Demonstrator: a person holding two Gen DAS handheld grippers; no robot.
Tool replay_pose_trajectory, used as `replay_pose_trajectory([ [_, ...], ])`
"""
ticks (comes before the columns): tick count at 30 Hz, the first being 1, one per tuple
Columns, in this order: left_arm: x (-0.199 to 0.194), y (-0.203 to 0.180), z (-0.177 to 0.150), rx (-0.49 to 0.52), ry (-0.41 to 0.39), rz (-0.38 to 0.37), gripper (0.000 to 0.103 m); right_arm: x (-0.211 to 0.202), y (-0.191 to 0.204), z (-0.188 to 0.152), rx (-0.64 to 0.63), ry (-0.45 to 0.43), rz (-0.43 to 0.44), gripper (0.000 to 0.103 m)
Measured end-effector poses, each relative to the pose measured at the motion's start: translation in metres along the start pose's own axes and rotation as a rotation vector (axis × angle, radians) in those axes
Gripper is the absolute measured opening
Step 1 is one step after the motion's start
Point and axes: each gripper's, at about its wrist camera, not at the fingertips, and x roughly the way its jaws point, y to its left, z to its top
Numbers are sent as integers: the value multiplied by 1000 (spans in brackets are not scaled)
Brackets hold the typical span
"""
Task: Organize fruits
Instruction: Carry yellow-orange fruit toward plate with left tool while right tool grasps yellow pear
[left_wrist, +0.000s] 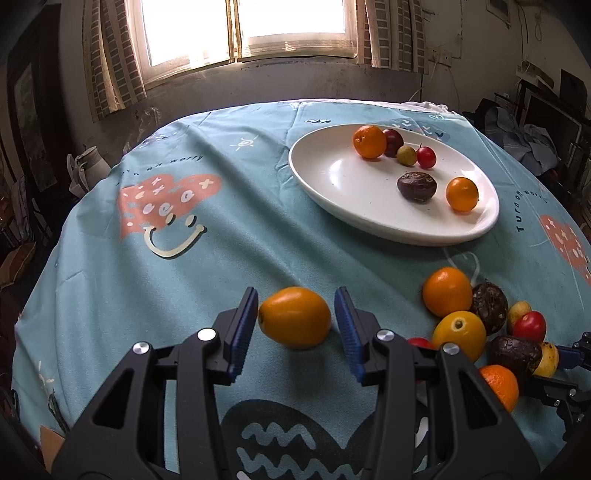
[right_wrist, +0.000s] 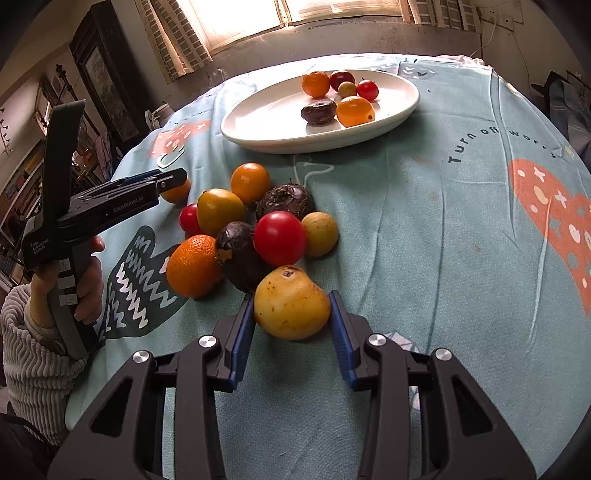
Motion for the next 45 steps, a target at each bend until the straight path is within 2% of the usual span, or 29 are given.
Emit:
replay_pose_trajectory([
  [7, 3, 2, -1, -1, 7, 0, 44, -6, -4, 1, 22, -27, 25, 38],
  [11, 13, 4, -3, -4, 45, 8, 54, -5, -4, 2, 22, -22, 23, 38],
  [16, 22, 8, -6, -11, 83, 4, 55, -5, -4, 1, 22, -21, 23, 38],
  [18, 22, 16, -9, -47, 102, -11, 51, -5, -4, 1, 24, -20, 24, 38],
  [20, 18, 26, -13, -96, 115, -40, 41, -5, -5, 1, 25, -21, 24, 38],
  [23, 15, 34, -16, -142, 120, -81, 41, -6, -4, 1, 20, -24, 24, 38],
  [27, 12, 34, -15, -147, 105, -69, 41, -8, -4, 1, 20, -33, 24, 38],
  [31, -5, 33, -7, -155, 30, -53, 41, -23, -8, 4, 37, -112, 28, 38],
  [35, -18, 15, 23, -112, -20, -79, 41, -44, -18, 39, 79, -168, 49, 38],
  [39, -13, -15, 63, -53, -56, -81, 41, -57, -25, 100, 89, -239, -8, 38],
  [42, 6, -33, 81, -49, -53, -85, 41, -36, -34, 136, 131, -247, -29, 38],
  [45, 32, -42, 86, -47, -28, -80, 41, 2, -45, 157, 166, -230, -50, 38],
])
